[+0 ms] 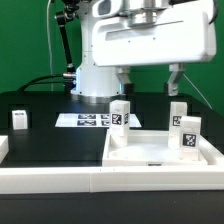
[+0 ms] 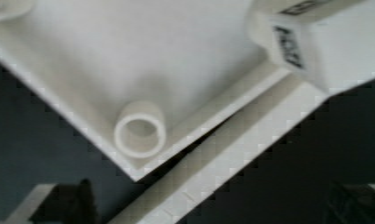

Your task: Assemble square table

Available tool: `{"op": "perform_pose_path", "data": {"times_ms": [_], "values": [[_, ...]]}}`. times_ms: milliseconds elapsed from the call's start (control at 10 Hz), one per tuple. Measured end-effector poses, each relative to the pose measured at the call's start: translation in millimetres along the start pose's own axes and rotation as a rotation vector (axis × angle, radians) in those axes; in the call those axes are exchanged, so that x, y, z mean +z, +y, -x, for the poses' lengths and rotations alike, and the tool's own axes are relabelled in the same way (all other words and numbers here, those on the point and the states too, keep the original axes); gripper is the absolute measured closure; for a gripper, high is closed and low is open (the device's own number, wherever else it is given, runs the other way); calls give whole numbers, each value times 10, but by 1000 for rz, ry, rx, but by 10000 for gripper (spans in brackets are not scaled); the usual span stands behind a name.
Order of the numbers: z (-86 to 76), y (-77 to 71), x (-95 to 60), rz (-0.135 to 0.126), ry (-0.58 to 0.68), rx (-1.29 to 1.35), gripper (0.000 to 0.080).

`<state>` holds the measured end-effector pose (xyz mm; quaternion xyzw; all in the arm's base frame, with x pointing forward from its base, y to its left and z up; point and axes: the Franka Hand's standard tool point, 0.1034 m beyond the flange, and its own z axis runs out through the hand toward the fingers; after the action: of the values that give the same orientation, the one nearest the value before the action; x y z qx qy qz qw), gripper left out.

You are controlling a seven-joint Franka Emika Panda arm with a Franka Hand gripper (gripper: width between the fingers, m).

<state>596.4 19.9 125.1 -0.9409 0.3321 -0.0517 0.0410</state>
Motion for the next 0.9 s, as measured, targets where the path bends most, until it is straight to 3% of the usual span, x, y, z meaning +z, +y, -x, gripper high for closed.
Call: {"op": "perform_pose_path", "data": {"times_ms": [300, 400, 600, 900], "values": [[-24, 26, 3, 1, 1, 31, 151], [-36, 47, 0, 16, 5, -51, 151], [-123, 244, -29, 74, -19, -400, 151], [-165, 509, 1, 92, -89, -591, 151]]}}
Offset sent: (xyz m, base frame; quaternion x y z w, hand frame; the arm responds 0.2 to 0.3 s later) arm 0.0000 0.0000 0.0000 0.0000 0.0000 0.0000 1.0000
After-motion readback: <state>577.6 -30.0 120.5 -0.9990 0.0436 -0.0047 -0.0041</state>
